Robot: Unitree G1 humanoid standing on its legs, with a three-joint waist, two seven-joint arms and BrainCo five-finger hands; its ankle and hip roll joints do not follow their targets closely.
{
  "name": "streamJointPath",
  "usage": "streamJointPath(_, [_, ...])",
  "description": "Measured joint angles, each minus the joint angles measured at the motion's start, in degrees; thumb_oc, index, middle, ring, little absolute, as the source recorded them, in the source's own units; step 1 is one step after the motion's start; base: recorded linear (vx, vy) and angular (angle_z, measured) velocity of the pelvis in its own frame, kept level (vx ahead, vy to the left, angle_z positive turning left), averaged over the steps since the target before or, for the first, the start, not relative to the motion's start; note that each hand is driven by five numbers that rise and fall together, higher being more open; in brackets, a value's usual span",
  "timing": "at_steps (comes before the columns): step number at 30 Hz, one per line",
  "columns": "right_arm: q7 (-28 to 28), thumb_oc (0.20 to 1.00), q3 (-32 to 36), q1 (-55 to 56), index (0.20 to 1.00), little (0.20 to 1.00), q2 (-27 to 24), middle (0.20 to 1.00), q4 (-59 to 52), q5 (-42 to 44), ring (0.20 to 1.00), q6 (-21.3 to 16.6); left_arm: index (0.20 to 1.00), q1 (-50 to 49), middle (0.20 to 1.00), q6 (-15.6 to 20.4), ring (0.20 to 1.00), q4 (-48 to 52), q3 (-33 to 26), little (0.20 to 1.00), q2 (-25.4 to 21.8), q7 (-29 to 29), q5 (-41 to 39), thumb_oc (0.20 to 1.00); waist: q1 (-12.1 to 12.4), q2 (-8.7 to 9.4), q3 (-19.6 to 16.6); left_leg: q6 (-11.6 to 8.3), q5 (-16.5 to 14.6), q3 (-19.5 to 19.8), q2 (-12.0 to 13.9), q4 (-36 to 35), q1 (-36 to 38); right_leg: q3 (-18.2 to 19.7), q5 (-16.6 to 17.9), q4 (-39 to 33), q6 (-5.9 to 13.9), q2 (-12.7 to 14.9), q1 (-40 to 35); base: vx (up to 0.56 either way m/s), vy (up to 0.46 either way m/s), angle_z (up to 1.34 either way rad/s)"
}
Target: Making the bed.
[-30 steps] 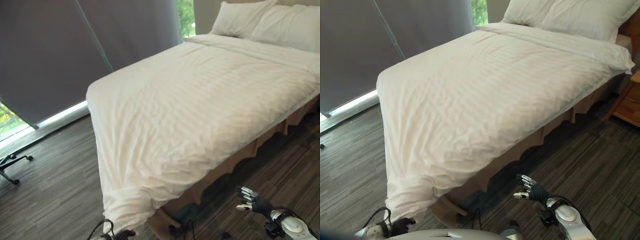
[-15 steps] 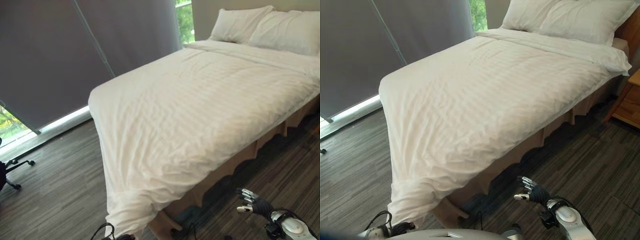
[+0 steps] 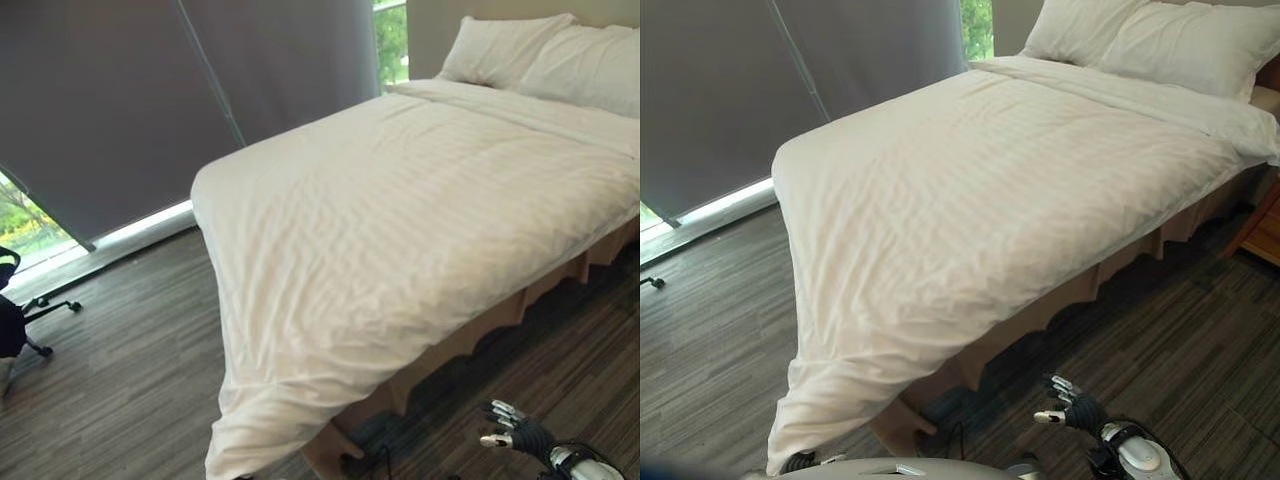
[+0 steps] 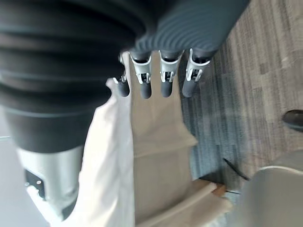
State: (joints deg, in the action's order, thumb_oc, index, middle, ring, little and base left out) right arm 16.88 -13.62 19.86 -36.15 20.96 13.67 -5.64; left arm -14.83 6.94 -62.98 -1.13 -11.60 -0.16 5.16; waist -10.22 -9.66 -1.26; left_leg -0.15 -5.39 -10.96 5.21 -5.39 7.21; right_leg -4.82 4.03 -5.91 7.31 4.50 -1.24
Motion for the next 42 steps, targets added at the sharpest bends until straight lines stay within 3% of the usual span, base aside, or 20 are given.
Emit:
streamJointPath(2, [-0.93,1.000,-0.26,-0.05,1.000,1.000,0.32,1.000,0.14,0.00,1.000,-0.11,1.000,-0.92,1.000,-2.35,1.000,-9.56,-1.82,1.000,1.95,0.15,-2.78,1.000,0.07,0.28,0.20,0.00,0.01,0.61,-0.03,0.01,-0.10,-0.61,-0.08,-0.01,0.09,0.11,-0.02,0.00,-0.006,0.15])
streamJointPath(8, [-1.47,1.000,-0.28,-1.78,1.000,1.000,0.43,1.000,0.14,0.01,1.000,-0.75,1.000,-6.62,1.000,-5.21,1.000,-17.28,-4.28,1.000,2.38,-0.30,-6.75,1.000,3.18,1.72,1.43,0.11,0.18,1.05,-0.42,0.00,-0.55,-1.31,-0.46,0.08,-0.01,0.62,0.12,0.00,0.002,0.09])
streamJointPath(11, [-1.40,1.000,-0.23,-3.71,1.000,1.000,0.45,1.000,0.13,0.05,1.000,-0.91,1.000,-8.05,1.000,-5.46,1.000,-18.50,-1.21,1.000,2.59,-2.67,-5.45,1.000,3.20,2.02,1.70,-0.16,-0.01,1.15,-0.72,-0.24,-1.10,-1.44,-0.46,0.25,-0.01,1.00,0.55,0.00,0.008,0.01])
streamJointPath(15, [-1.18,1.000,-0.13,-3.79,1.000,1.000,0.61,1.000,0.12,0.21,1.000,-0.89,1.000,-9.71,1.000,-4.63,1.000,-16.77,8.29,1.000,2.56,-8.77,6.52,1.000,2.92,2.48,2.19,-0.17,0.00,0.94,-0.92,0.00,-1.06,-1.08,-0.30,0.15,0.30,1.15,0.71,0.00,0.014,-0.06])
streamJointPath(17, [-0.65,1.000,-0.14,-3.69,1.000,1.000,0.85,1.000,0.12,0.26,1.000,-0.87,1.000,-10.09,1.000,-4.49,1.000,-14.62,9.14,1.000,2.52,-10.89,8.58,1.000,2.94,2.64,2.43,-0.15,0.02,0.92,-0.97,0.01,-1.03,-1.07,-0.28,0.18,0.29,1.19,0.87,0.00,0.000,0.00])
streamJointPath(22, [-0.16,1.000,-1.15,-5.08,1.000,1.000,2.04,1.000,0.16,0.21,1.000,-0.80,1.000,-5.87,1.000,-4.70,1.000,-1.42,15.92,1.000,-0.06,-11.39,2.82,1.000,3.00,2.97,2.87,-0.05,0.16,0.77,-0.91,0.03,-0.85,-0.87,-0.24,0.26,0.25,1.09,0.95,0.00,-0.010,0.00])
streamJointPath(24, [-0.34,1.000,-1.90,-6.00,1.000,1.000,3.14,1.000,0.13,0.23,1.000,-0.89,1.000,-6.21,1.000,-4.89,1.000,11.35,19.23,1.000,-5.70,-10.57,-2.36,1.000,2.89,3.70,3.64,-0.09,0.33,0.94,-0.75,0.00,-1.17,-1.02,-0.15,0.30,0.13,0.91,0.81,0.00,-0.009,-0.02])
streamJointPath(25, [-0.27,1.000,-1.76,-6.12,1.000,1.000,3.49,1.000,-1.43,0.09,1.000,-0.07,1.000,-6.43,1.000,-7.47,1.000,21.80,17.27,1.000,-10.18,-11.61,-6.52,1.000,2.85,3.42,3.83,-0.27,0.44,0.93,-0.71,0.03,-0.60,-1.09,0.15,-0.05,-0.02,0.76,0.50,-0.02,0.004,-0.08])
streamJointPath(26, [-0.28,1.000,-0.08,-4.46,1.000,1.000,4.17,1.000,-6.15,0.06,1.000,0.53,1.000,-14.29,1.000,-10.18,1.000,42.68,15.98,1.000,-16.88,-12.41,-10.10,1.000,2.79,4.07,4.88,-0.28,0.43,0.78,-0.77,0.02,-0.08,-0.89,0.25,-0.01,-0.09,0.47,0.05,0.00,0.011,0.07])
streamJointPath(27, [-0.41,1.000,2.31,0.04,1.000,1.000,4.46,1.000,-11.74,0.56,1.000,-1.70,1.000,-24.17,1.000,-6.18,1.000,68.23,9.30,1.000,-25.03,-14.18,-19.00,1.000,3.00,5.69,6.40,-0.56,0.63,1.09,-0.70,0.00,-0.44,-1.17,0.20,0.58,-0.12,0.48,-0.38,0.00,0.007,0.18])
streamJointPath(28, [0.28,1.000,3.77,1.33,1.000,1.000,3.07,1.000,-13.50,0.77,1.000,-3.07,1.000,-25.91,1.000,-0.21,1.000,77.04,0.92,1.000,-26.10,-17.78,-27.68,1.000,2.87,5.47,6.41,-0.59,0.61,1.61,-0.78,0.01,-0.65,-1.54,-0.28,1.63,0.12,0.81,0.24,0.00,0.005,0.33])
streamJointPath(30, [1.36,1.000,3.71,-0.37,1.000,1.000,1.79,1.000,-8.38,0.66,1.000,-2.91,1.000,-19.19,1.000,-0.44,1.000,76.58,-2.51,1.000,-26.98,-20.22,-37.49,1.000,2.84,3.96,5.87,-0.77,0.42,2.51,-1.28,0.00,-0.81,-2.43,-1.44,3.23,0.80,1.79,0.63,0.00,0.008,0.23])
streamJointPath(33, [2.09,1.000,-0.02,-5.34,1.000,1.000,2.02,1.000,-3.77,0.63,1.000,-2.32,1.000,-9.34,1.000,-1.18,1.000,72.05,0.32,1.000,-25.39,-20.84,-44.31,1.000,2.96,3.12,5.44,-0.46,0.54,2.48,-1.74,0.03,-0.85,-2.08,-2.24,5.60,1.27,2.39,2.12,0.00,0.003,0.00])
streamJointPath(42, [3.38,1.000,-0.72,-5.81,1.000,1.000,2.36,1.000,-4.18,0.69,1.000,-2.88,1.000,-4.74,1.000,-0.36,1.000,65.04,0.81,1.000,-21.07,-20.08,-48.84,1.000,2.72,5.39,4.17,-0.32,0.62,2.17,-1.05,0.03,-0.26,-1.66,-1.98,4.65,0.93,1.63,1.50,0.00,0.001,-0.02])
